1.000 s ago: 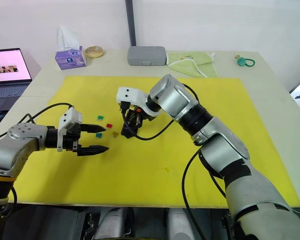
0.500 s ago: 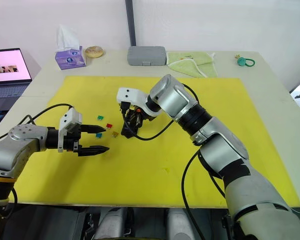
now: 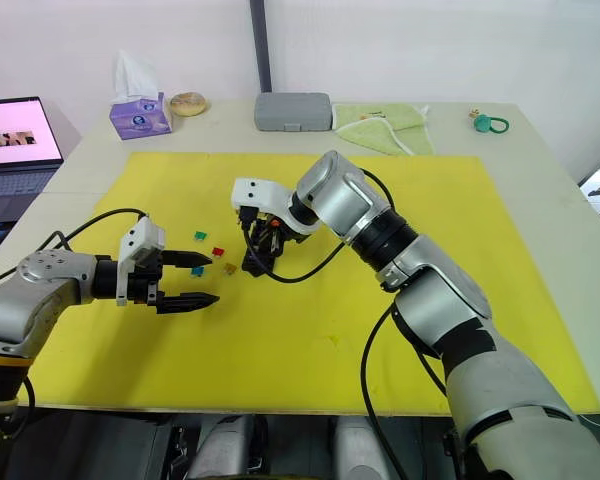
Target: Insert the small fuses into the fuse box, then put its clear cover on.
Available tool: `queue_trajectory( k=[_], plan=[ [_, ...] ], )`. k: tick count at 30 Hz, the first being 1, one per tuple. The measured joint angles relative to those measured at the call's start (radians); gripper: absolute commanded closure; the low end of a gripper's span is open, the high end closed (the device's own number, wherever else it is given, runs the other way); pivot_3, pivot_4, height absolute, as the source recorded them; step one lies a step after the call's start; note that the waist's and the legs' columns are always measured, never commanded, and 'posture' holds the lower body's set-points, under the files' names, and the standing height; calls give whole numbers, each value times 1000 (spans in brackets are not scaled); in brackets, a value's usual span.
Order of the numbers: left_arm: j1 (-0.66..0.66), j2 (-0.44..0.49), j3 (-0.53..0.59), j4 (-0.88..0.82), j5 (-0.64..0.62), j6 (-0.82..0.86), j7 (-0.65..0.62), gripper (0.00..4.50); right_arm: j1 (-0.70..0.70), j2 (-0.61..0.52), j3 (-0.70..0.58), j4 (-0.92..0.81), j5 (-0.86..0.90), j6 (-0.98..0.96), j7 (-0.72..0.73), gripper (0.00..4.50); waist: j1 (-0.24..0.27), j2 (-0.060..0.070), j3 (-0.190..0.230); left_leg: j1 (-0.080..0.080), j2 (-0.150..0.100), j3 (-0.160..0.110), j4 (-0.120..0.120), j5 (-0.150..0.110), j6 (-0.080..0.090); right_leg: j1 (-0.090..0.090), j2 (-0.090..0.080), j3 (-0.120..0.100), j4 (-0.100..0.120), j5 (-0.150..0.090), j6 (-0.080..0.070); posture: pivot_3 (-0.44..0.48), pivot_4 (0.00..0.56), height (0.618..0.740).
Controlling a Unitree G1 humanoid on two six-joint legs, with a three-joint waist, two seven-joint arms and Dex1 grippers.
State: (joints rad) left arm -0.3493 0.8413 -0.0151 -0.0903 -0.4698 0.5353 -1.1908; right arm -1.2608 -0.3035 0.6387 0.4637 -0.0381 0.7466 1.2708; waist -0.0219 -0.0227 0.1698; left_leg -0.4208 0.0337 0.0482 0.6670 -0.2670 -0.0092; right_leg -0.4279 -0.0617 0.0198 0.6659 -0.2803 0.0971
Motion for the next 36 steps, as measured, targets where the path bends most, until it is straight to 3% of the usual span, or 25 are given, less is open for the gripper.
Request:
queue_trajectory(
  k=[10, 13, 15, 32, 35, 36],
  plan=[
    [1, -3, 0, 0, 0, 0, 3, 0, -1, 6, -4, 5, -17, -13, 8, 4405, -1, 0, 0, 0, 0, 0, 0, 0, 0, 0, 0, 0, 0, 0, 0, 0, 150, 737],
    [1, -4, 0, 0, 1, -1, 3, 0, -1, 8, -7, 14, -19, -15, 7, 3570, -1, 0, 0, 0, 0, 0, 0, 0, 0, 0, 0, 0, 0, 0, 0, 0, 150, 737],
    [-1, -4, 0, 3, 1, -2, 2, 0, -1, 10, -10, 24, -19, -15, 3, 2706, 1, 0, 0, 0, 0, 0, 0, 0, 0, 0, 0, 0, 0, 0, 0, 0, 150, 737],
    [-43, -4, -2, 47, 9, -6, -14, 0, -27, -37, -123, 12, 28, 26, 41, 2706, 2, 0, 0, 0, 0, 0, 0, 0, 0, 0, 0, 0, 0, 0, 0, 0, 150, 737],
    [-46, -4, -1, 47, 6, 0, -18, 0, -12, -44, -196, -12, 67, 19, 23, 2706, 1, 0, 0, 0, 0, 0, 0, 0, 0, 0, 0, 0, 0, 0, 0, 0, 150, 737],
    [-52, -1, 0, 49, 3, 2, -21, 0, 12, -42, -246, -35, 89, -10, -3, 2940, 2, 0, 0, 0, 0, 0, 0, 0, 0, 0, 0, 0, 0, 0, 0, 0, 150, 737]
  ],
)
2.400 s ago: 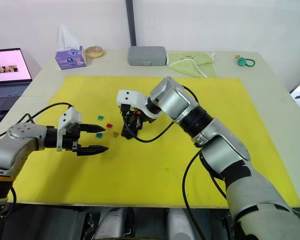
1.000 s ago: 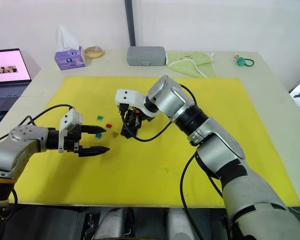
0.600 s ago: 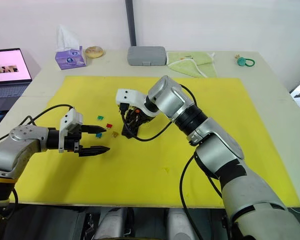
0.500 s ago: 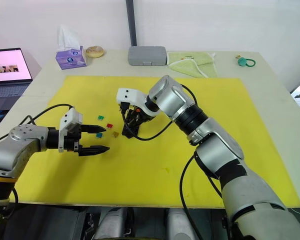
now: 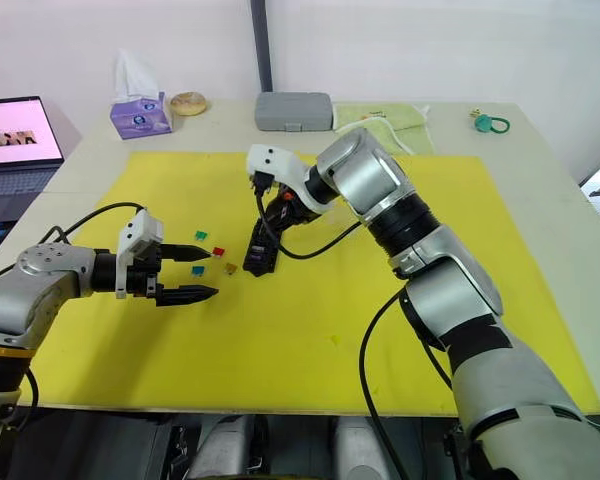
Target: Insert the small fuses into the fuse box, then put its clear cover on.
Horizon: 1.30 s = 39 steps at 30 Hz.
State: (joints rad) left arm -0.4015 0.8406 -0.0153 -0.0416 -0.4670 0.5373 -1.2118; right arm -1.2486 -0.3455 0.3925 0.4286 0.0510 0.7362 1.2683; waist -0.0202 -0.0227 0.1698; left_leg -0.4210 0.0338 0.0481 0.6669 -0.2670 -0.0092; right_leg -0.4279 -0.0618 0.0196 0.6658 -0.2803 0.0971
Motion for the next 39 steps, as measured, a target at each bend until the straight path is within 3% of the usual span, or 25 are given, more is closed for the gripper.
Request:
queue_trajectory(
  k=[2, 4, 9, 21, 39],
  plan=[
    [-20, 13, 2, 18, 1, -1, -8, 0, 51, 5, -67, -48, 33, -33, -38, 3551, 1, 0, 0, 0, 0, 0, 0, 0, 0, 0, 0, 0, 0, 0, 0, 0, 150, 737],
    [-67, 49, 8, 73, 13, -9, -21, 0, 137, 20, -124, -131, 83, -42, -71, 4475, 1, 0, 0, 0, 0, 0, 0, 0, 0, 0, 0, 0, 0, 0, 0, 0, 150, 737],
    [-120, 86, 21, 150, 40, -48, -74, 0, 266, 31, -127, -256, 119, -68, -131, 4475, 0, 0, 0, 0, 0, 1, 0, 0, 0, 0, 0, 0, 0, 0, 0, 0, 150, 737],
    [-102, 69, -4, 155, 51, -50, -97, 0, 404, 58, -119, -258, 110, -222, -243, 4475, 0, 0, 0, 0, 0, 1, 0, 0, 0, 0, 0, 0, 0, 0, 0, 0, 150, 737],
    [-101, 69, -5, 155, 64, -50, -104, 0, 451, 57, -82, -226, 76, -291, -277, 4475, 0, 0, 0, 0, 0, 0, 0, 0, 0, 0, 0, 0, 0, 0, 0, 0, 150, 737]
  ],
)
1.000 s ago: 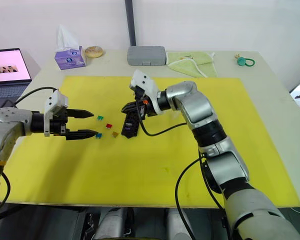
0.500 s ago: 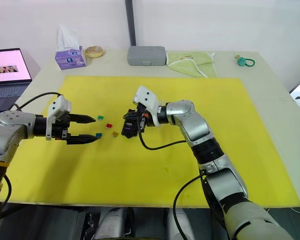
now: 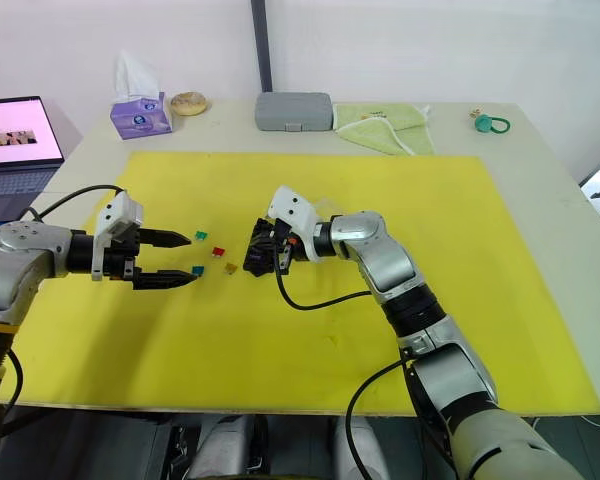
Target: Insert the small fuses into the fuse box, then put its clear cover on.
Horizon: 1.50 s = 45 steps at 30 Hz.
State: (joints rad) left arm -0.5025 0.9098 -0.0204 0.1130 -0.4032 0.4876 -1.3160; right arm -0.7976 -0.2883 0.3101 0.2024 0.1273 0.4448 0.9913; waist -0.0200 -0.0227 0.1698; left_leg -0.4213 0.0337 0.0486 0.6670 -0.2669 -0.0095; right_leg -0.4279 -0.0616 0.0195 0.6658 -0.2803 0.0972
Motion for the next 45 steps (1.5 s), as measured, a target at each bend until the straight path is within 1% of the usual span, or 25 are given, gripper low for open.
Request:
queue_trajectory(
  k=[10, 32, 41, 44, 45],
  plan=[
    [16, 2, 0, 0, 1, 0, -7, 0, -1, 0, 2, 41, -28, -47, -3, 4475, 0, 0, 0, 0, 0, 0, 0, 0, 0, 0, 0, 0, 0, 0, 0, 0, 150, 737],
    [16, 2, 0, 0, 2, 0, 2, 0, 5, -5, 26, 49, -65, -94, -11, 4475, 0, 0, 0, 2, 0, 0, 0, 0, 0, 2, 0, 0, 0, 0, 0, 0, 150, 737],
    [17, 2, 0, 1, 2, 0, 3, 0, -6, -18, -4, 51, -51, -36, -9, 4475, 1, 0, 0, 2, 0, 0, 0, 0, 0, 2, 0, 0, 0, 0, 0, 0, 150, 737],
    [17, 1, 5, 3, 0, 3, 10, 0, -6, -25, -33, 12, -25, 11, -17, 4475, 1, 0, 0, 1, 0, 0, 0, 0, 0, 1, 0, 0, 0, 0, 0, 0, 150, 737],
    [17, 1, 6, 4, 0, 5, 13, 0, -8, -28, -48, -7, -20, 24, -21, 4243, 1, 0, 0, 1, 0, -1, 0, 0, 0, 1, 0, 0, 0, 0, 0, 0, 150, 737]
  ],
)
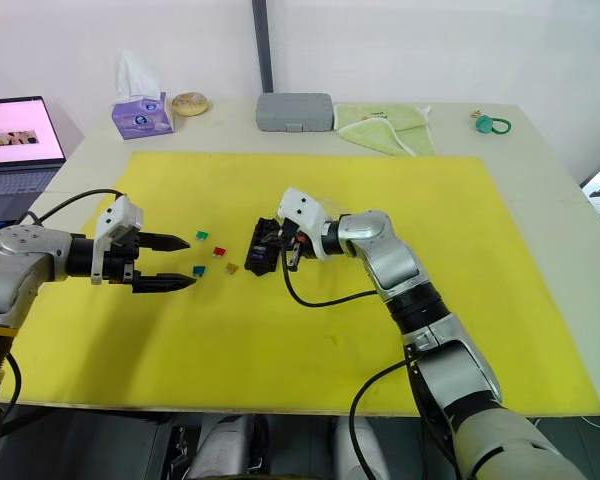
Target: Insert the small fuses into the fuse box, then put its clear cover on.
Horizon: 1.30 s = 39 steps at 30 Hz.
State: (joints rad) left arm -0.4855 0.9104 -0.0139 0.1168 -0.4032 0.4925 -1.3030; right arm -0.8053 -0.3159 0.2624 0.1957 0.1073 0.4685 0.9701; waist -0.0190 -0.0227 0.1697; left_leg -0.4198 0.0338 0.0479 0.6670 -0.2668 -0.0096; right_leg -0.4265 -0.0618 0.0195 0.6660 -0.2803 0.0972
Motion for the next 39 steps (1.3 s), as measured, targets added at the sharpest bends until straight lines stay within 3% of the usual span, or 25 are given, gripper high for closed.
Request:
queue_trajectory(
  k=[2, 5, 9, 14, 22, 24, 27, 29, 34, 39],
  plan=[
    [3, -2, 10, 0, -3, 5, 10, 0, -8, -15, -38, -62, 28, 48, -18, 3714, 0, 0, 0, 0, 0, 0, 0, 0, 0, 0, 0, 0, 0, 0, 0, 0, 150, 737],
    [32, -2, 45, -4, -21, 23, 28, 0, 14, -43, -103, -219, 63, 144, -77, 2036, 1, 0, 0, 0, 0, -2, 0, 0, 0, 0, 0, 0, 0, 0, 0, 0, 150, 737],
    [69, -7, 76, -24, -30, 41, 60, 0, 113, -41, -146, -398, 95, 285, -174, 183, 3, 0, 0, 0, 0, -2, 0, 0, 0, 0, 0, 0, 0, 0, 0, 0, 150, 737],
    [119, -26, 115, -106, -67, 71, 112, 0, 318, 55, -132, -641, 154, 502, -328, 83, 0, 0, 0, 0, 0, -2, 0, 0, 0, -1, -1, 1, 0, 0, 0, 0, 150, 737],
    [201, -100, 155, -287, -127, 133, 242, 0, 345, 28, -186, -697, 193, 569, -418, 83, 2, 0, 0, 0, 0, -3, 0, 0, 0, 0, -1, 1, -1, 0, 0, 0, 150, 737],
    [219, -161, 166, -335, -137, 149, 319, 0, 346, -2, -208, -691, 210, 568, -412, 83, 3, 0, 0, 0, 0, -3, 0, 0, 0, 0, -1, 1, -1, 0, 0, 0, 150, 737],
    [283, -368, 168, -493, -129, 151, 545, 0, 329, -51, -239, -652, 230, 547, -397, 83, 5, -1, -1, 0, 0, -3, 0, 0, 0, 1, -2, 2, -2, 1, 1, 0, 150, 737],
    [353, -455, 109, -593, -111, 168, 660, 0, 318, -85, -268, -624, 237, 534, -389, 83, 5, -1, -1, -1, -1, -3, 0, 0, 0, 1, -3, 3, -2, 1, 2, 0, 150, 737],
    [457, -517, 19, -732, -44, 207, 832, 0, 311, -183, -300, -621, 293, 544, -333, 83, 2, 0, -1, 2, 0, -4, 0, 0, 0, 2, -1, 3, -1, 1, 1, 0, 150, 737],
    [485, -537, -24, -750, 31, 193, 927, 0, 289, -224, -297, -629, 344, 565, -304, 83, 3, 0, -1, 3, -1, -3, 0, 0, 0, 3, -1, 3, -1, 1, 1, 0, 150, 737]
  ],
)
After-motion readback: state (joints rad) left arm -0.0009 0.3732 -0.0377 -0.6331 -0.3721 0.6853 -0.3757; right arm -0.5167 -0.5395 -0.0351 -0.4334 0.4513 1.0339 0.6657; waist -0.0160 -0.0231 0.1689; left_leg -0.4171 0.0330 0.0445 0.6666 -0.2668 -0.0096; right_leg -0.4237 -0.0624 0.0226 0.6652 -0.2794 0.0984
